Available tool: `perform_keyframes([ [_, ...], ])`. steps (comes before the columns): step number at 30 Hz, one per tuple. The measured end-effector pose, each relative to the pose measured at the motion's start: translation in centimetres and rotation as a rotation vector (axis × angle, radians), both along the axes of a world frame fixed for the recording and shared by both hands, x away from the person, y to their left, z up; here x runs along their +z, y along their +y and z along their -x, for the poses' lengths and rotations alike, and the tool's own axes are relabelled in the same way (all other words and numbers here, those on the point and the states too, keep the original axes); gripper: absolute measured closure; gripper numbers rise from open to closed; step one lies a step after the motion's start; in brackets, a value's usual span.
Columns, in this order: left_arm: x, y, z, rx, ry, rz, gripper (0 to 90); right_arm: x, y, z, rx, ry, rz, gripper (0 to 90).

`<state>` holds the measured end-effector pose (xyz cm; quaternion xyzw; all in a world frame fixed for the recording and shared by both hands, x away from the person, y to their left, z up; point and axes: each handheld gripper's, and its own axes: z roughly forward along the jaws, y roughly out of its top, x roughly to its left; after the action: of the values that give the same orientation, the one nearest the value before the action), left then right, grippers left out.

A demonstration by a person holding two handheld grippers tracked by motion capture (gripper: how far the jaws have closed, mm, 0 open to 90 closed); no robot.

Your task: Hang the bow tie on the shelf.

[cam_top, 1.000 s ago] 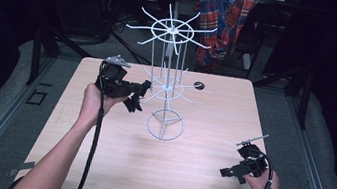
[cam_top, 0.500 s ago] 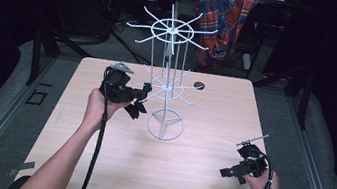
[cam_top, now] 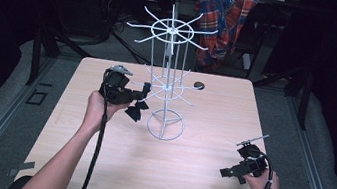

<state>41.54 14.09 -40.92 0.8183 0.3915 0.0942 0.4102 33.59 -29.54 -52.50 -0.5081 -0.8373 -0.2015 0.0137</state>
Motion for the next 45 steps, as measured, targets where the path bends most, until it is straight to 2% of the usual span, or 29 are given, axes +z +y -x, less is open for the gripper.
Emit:
perform_keyframes([
  [13,-1.1,0.2,-0.4,-0.003,0.026,-0.005,88.4,0.0,0.1,0.0,0.001,-0.002,-0.002,4.6],
  [14,-1.2,0.3,-0.4,-0.006,0.027,-0.008,88.1,0.0,0.0,0.0,0.002,-0.007,0.013,4.6],
  [23,-1.5,0.5,-0.4,-0.013,0.033,0.002,80.4,-0.1,0.0,0.0,0.002,-0.008,0.012,4.6],
  [24,-1.5,0.6,-0.4,-0.011,0.032,0.001,80.4,-0.1,0.0,0.0,0.003,-0.001,-0.008,4.6],
  [26,-1.5,0.7,-0.3,-0.006,0.027,0.001,78.2,-0.1,0.0,0.0,0.001,0.0,-0.007,4.6],
  [31,-1.6,1.4,-0.2,0.018,0.028,-0.003,67.4,-0.1,0.0,0.0,-0.003,-0.004,-0.007,4.6],
  [32,-1.7,1.5,-0.2,0.03,0.032,0.001,67.4,-0.1,0.0,0.0,-0.003,-0.004,-0.007,4.6],
  [33,-1.7,1.7,-0.1,0.042,0.038,0.0,59.1,-0.1,0.0,0.0,-0.001,-0.003,-0.008,4.6],
  [35,-1.6,2.1,0.1,0.087,0.037,-0.014,49.6,0.0,0.0,0.0,0.004,0.0,-0.002,4.6],
  [37,-1.6,2.3,0.2,0.094,0.04,-0.024,42.0,0.0,0.0,0.0,0.004,0.0,-0.002,4.5],
  [38,-1.6,2.4,0.3,0.097,0.04,-0.024,42.0,0.0,0.0,0.0,0.004,0.0,-0.002,4.5],
  [39,-1.5,2.7,0.6,0.105,0.037,-0.037,36.7,0.0,0.0,0.0,0.003,-0.001,-0.002,4.5],
  [41,-1.5,3.0,0.7,0.107,0.034,-0.046,32.7,0.0,0.0,0.0,0.004,-0.003,0.005,4.5],
  [45,-1.5,4.1,1.5,0.129,0.033,-0.049,28.0,0.0,0.1,0.0,0.001,-0.006,0.007,4.4],
])
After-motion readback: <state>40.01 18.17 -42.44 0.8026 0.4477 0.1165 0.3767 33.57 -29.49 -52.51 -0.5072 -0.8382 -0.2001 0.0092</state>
